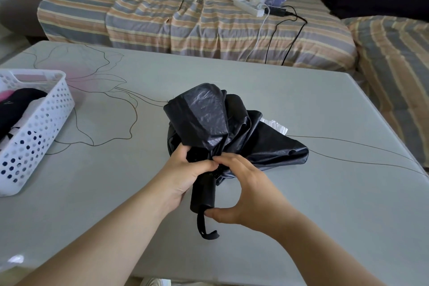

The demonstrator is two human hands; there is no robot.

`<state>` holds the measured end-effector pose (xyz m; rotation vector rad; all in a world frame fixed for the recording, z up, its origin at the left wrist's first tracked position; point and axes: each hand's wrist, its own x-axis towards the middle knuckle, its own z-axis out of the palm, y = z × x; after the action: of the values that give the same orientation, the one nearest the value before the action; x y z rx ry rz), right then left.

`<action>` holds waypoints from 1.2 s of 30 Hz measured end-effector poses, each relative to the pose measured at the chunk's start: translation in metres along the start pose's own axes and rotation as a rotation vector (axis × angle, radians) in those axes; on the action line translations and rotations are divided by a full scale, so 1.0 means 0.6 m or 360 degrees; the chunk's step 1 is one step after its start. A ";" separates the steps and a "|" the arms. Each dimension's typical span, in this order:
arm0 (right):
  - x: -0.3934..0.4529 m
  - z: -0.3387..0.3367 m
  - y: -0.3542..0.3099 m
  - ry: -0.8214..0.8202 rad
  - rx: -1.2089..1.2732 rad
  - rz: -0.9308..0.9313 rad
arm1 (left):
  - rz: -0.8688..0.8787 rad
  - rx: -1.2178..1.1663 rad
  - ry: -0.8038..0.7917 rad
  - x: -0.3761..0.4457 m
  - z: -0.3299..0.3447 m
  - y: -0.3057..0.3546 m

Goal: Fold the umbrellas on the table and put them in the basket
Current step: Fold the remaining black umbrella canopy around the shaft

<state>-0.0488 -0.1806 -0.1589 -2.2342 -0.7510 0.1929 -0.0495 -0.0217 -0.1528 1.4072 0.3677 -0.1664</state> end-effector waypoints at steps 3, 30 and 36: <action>0.003 -0.005 0.002 0.0006 0.0077 -0.0016 | 0.0005 0.0010 0.0014 -0.001 0.002 0.000; 0.011 0.024 -0.059 -0.0022 0.0477 0.0932 | 0.0143 -0.0277 0.0126 0.020 0.004 0.004; 0.005 0.028 -0.061 -0.0017 0.0452 0.0855 | 0.0296 -0.0407 0.0204 0.021 -0.008 0.021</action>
<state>-0.0691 -0.1488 -0.1444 -2.1115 -0.1002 0.5359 -0.0346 -0.0135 -0.1462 1.1936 0.3481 0.1203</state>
